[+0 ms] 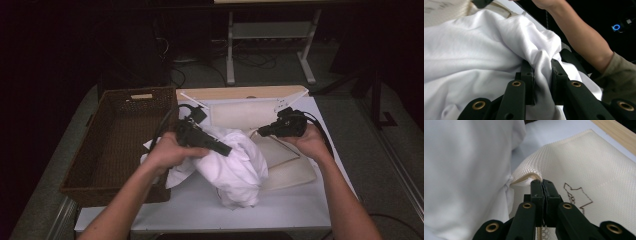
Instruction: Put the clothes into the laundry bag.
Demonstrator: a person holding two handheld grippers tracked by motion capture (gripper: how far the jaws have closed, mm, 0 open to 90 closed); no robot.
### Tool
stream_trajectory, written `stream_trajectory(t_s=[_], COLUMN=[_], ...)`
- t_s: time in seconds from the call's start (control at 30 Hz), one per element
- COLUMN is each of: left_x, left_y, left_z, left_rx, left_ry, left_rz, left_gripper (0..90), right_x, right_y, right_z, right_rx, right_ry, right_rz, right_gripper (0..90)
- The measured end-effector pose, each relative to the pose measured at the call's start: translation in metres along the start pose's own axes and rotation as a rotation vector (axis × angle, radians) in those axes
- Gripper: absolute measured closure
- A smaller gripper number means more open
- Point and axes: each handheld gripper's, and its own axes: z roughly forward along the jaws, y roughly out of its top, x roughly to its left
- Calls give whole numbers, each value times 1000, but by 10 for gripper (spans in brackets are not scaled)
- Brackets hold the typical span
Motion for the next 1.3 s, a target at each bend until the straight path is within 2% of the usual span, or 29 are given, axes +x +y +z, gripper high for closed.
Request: stream_trajectory(t_s=[0.13, 0.2, 0.23, 0.27, 0.3, 0.33, 0.37, 0.4, 0.43, 0.5, 0.57, 0.6, 0.67, 0.73, 0.8, 0.9, 0.93, 0.97, 1.0, 1.03, 1.07, 1.1, 1.17, 1.23, 1.27, 1.3], left_x=[4, 6, 7, 9, 9, 16, 16, 24, 27, 31, 31, 30, 22, 15, 9, 4, 4, 2, 2, 3, 3, 3, 5, 8, 9, 9], left_y=[14, 20, 22, 22, 22, 20, 20, 16, 14, 10, 8, 7, 7, 7, 6, 1, 1, -4, -4, -12, -17, -17, -29, -48, -54, -54], left_z=[39, 54, 60, 65, 65, 73, 73, 80, 83, 86, 86, 86, 78, 66, 50, 21, 21, -1, -1, -24, -36, -36, -59, -91, -100, -100], left_rx=[41, 52, 71, 89, 89, 120, 120, 142, 147, 120, 120, 118, 116, 89, 55, -2, -2, -47, -47, -78, -90, -90, -130, -190, -198, -198], left_ry=[-18, -4, 25, 76, 76, 193, 193, 263, 274, 284, 284, 279, 255, 230, 211, 214, 214, 227, 227, 245, 256, 256, 275, 302, 315, 315], left_rz=[4, 6, 15, 20, 20, 11, 11, -17, -26, -50, -55, -60, -59, -69, -62, -69, -69, -77, -77, -84, -90, -90, -107, -141, -150, -150], left_gripper=[767, 766, 765, 762, 759, 750, 732, 711, 701, 680, 622, 622, 517, 450, 433, 396, 397, 397, 395, 390, 388, 388, 386, 379, 376, 371], right_x=[2, 3, 3, 3, 3, 1, 1, 1, 2, 3, 3, 3, 3, 2, 2, 2, 2, 2, 2, 2, 2, 2, 2, 0, 0, 0], right_y=[5, 6, 6, 5, 5, 3, 3, 2, 2, 3, 3, 3, 2, 2, 3, 3, 3, 2, 2, 2, 2, 2, 2, 2, 2, 2], right_z=[-2, -2, -2, -1, -1, 0, 1, 1, 2, 5, 5, 5, 3, 2, 2, 3, 3, 3, 3, 3, 3, 3, 3, 4, 4, 4], right_rx=[2, 6, 9, 12, 12, 20, 22, 26, 32, 43, 45, 46, 46, 40, 38, 39, 40, 41, 41, 42, 43, 43, 46, 48, 49, 49], right_ry=[0, 0, -1, -1, -1, 0, 1, 3, 2, 2, 1, 1, 0, -2, 0, 0, -1, -1, -1, -2, -2, -2, -2, -3, -3, -3], right_rz=[-10, -10, -10, -7, -7, 0, 1, 2, -1, -1, 2, 1, 8, 5, 3, 5, 6, 8, 9, 8, 8, 8, 10, 14, 13, 13], right_gripper=[881, 882, 881, 881, 881, 882, 881, 881, 881, 881, 881, 880, 880, 880, 880, 880, 880, 879, 879, 879, 879, 879, 879, 879, 879, 879])
